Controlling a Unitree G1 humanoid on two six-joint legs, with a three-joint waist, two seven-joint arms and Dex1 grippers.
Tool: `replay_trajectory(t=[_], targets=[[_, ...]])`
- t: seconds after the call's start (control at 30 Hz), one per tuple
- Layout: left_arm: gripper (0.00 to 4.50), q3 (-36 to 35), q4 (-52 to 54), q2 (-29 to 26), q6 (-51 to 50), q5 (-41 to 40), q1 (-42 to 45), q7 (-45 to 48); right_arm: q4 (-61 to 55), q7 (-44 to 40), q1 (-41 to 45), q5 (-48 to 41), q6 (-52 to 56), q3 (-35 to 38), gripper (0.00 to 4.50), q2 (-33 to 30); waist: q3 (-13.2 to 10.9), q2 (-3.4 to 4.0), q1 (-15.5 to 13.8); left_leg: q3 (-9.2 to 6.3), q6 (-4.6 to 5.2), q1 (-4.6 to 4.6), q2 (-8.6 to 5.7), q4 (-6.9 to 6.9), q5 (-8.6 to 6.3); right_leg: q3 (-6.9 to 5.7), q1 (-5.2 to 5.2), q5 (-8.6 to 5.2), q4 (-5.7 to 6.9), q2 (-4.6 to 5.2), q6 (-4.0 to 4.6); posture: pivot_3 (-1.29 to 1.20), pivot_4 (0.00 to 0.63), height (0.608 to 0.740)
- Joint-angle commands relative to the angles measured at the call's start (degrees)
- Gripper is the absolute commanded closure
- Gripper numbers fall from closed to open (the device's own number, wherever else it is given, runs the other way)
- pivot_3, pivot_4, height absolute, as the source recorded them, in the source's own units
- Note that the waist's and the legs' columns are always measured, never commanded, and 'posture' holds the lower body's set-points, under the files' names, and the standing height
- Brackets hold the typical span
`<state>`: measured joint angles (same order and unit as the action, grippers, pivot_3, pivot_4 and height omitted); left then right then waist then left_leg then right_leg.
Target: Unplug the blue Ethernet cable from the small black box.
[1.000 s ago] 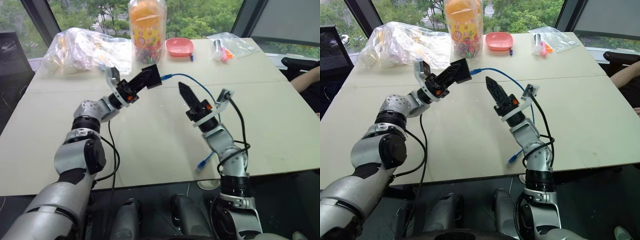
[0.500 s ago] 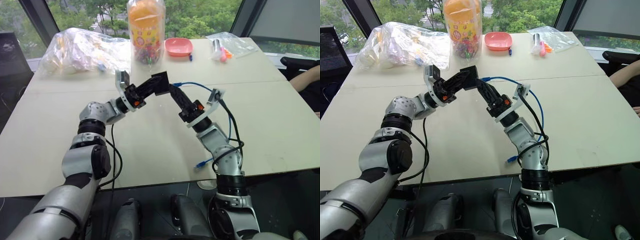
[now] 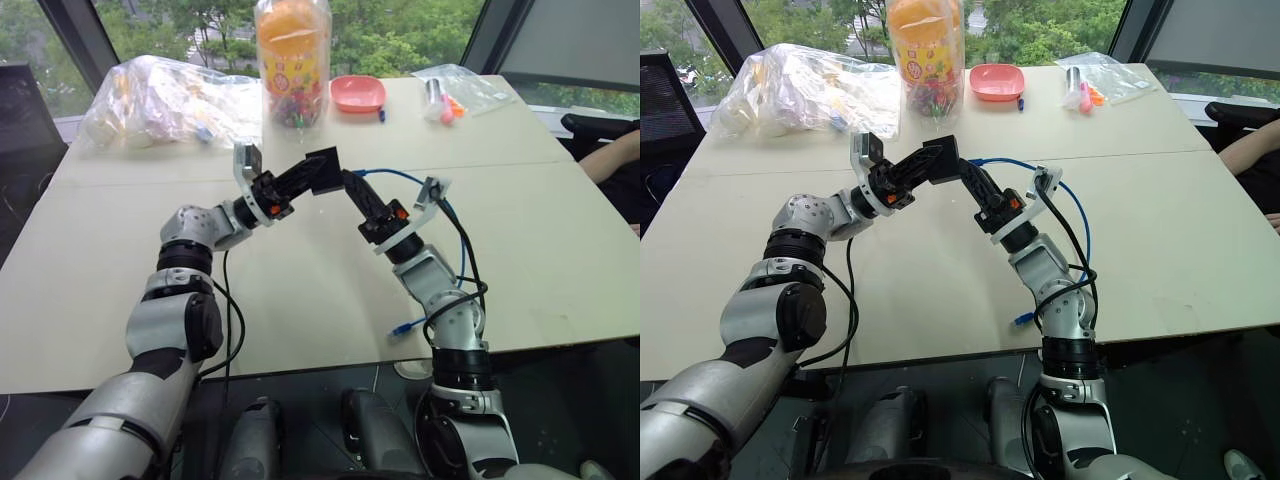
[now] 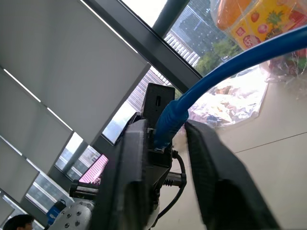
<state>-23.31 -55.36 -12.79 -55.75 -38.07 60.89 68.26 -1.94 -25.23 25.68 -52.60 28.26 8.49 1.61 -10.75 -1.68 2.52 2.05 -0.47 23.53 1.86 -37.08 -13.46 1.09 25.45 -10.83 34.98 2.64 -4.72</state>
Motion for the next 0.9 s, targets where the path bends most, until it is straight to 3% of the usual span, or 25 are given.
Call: replay_trajectory(t=[0.03, 0.23, 0.47, 0.6, 0.73, 0.9], targets=[[3.99, -0.10, 1.67, -0.38, 0.19, -1.17, 0.73, 0.28, -0.13, -0.02, 0.98, 0.82, -0.39, -0.07, 4.42, 0.11, 0.00, 0.00, -0.02, 0.00, 0.00, 0.00, 0.00, 0.00, 0.00, 0.00, 0.00, 0.00, 0.00, 0.00, 0.00, 0.00, 0.150, 0.740], [3.99, -0.79, -0.82, -3.17, 3.35, -0.10, 2.07, -0.01, 1.04, 1.68, 1.30, 0.12, -0.93, 2.40, 4.42, -0.02, 0.00, 0.00, 0.00, 0.00, 0.00, 0.00, 0.00, 0.00, 0.00, 0.00, 0.00, 0.00, 0.00, 0.01, 0.00, 0.00, 0.150, 0.740], [3.99, -1.19, -5.32, -11.89, 4.86, 1.10, 3.06, 2.57, 0.99, 5.11, 1.51, -5.13, -2.50, 10.61, 4.42, -3.05, -0.01, 0.01, 0.03, 0.00, 0.00, 0.00, 0.01, 0.02, 0.00, 0.02, 0.03, 0.00, 0.00, 0.01, 0.00, 0.00, 0.150, 0.740], [3.99, -0.89, -6.99, -14.04, 6.46, 1.84, 3.28, 2.85, 0.52, 5.77, 1.35, -6.55, -1.32, 12.83, 4.42, -4.15, -0.01, 0.01, -0.24, -0.02, 0.00, 0.00, 0.02, 0.07, 0.00, -0.04, 0.03, -0.01, 0.00, 0.02, 0.01, 0.00, 0.150, 0.740], [3.99, 7.71, -0.84, -6.97, 24.67, 11.50, 0.26, -3.51, 6.93, 11.08, 3.61, 1.55, -1.77, 11.95, 4.42, -7.71, -0.01, 0.01, -1.17, 0.01, -0.01, 0.01, -0.01, -0.01, 0.00, -0.05, -0.03, -0.03, -0.03, 0.16, 0.05, 0.00, 0.150, 0.740], [3.99, 13.30, 3.95, 2.87, 45.60, 19.24, -3.22, -13.26, 21.86, 15.56, 9.81, 15.61, -0.33, 7.65, 4.42, -17.50, -0.01, 0.02, -1.68, 0.39, -0.01, 0.10, -0.03, 0.02, 0.00, 0.13, -0.02, 0.03, -0.46, 0.38, 0.13, 0.00, 0.150, 0.740]])
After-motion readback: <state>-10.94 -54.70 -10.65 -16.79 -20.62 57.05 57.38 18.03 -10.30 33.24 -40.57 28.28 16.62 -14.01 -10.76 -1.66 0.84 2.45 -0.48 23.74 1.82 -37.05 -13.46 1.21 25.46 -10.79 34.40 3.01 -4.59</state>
